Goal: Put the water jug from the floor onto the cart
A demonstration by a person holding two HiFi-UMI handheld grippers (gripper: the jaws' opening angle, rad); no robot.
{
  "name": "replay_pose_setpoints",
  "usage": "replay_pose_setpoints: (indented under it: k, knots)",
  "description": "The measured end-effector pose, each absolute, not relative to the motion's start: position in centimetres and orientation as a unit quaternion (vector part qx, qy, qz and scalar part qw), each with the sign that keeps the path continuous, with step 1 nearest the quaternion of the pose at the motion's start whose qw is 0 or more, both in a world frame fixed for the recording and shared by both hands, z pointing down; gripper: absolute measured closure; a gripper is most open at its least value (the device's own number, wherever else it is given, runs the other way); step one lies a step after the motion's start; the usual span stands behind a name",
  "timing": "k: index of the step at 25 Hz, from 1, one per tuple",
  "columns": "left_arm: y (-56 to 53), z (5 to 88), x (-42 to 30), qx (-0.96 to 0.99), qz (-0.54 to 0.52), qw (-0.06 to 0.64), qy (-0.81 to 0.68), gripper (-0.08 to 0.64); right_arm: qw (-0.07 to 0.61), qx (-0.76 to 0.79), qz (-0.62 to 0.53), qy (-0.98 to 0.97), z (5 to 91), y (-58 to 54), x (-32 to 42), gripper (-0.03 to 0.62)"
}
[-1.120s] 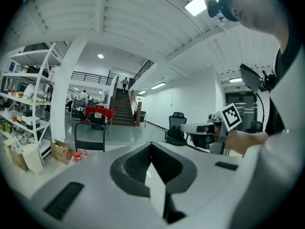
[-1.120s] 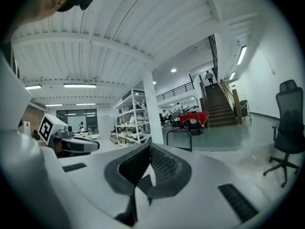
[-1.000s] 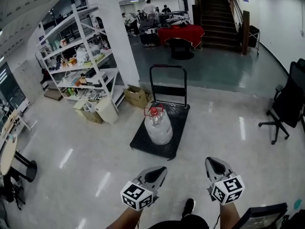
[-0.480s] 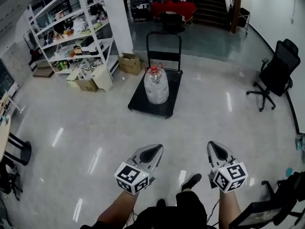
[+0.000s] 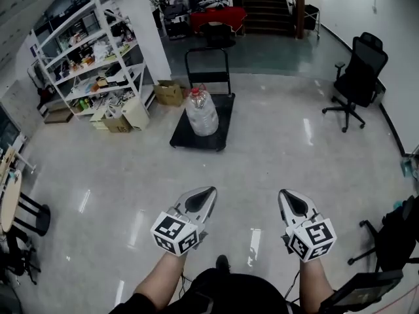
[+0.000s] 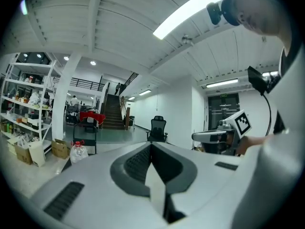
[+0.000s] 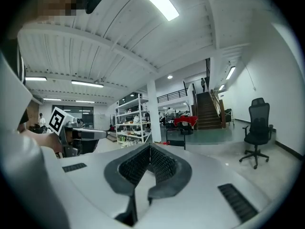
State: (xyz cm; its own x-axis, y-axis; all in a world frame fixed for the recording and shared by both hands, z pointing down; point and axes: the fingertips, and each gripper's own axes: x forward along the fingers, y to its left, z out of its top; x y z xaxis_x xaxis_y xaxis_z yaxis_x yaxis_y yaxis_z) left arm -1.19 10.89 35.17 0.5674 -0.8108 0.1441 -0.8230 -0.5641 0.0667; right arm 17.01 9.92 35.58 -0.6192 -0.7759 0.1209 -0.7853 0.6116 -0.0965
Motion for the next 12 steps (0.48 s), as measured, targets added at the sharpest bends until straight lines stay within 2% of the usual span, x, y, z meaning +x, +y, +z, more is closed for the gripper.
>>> replay_pose_setpoints:
  k: [8,12]
  knots:
    - [22.8,36.2,10.2,0.877,0.052,0.077,-0.472,0.558,0.049,0.434,0.079,-0.896,37.4,22.3,29.3,0.589]
    - [27.3,35.7,12.6,0.879,0.057,0.07,-0.468,0.558,0.048,0.434,0.089,-0.895,37.7,26.0,31.1,0.589]
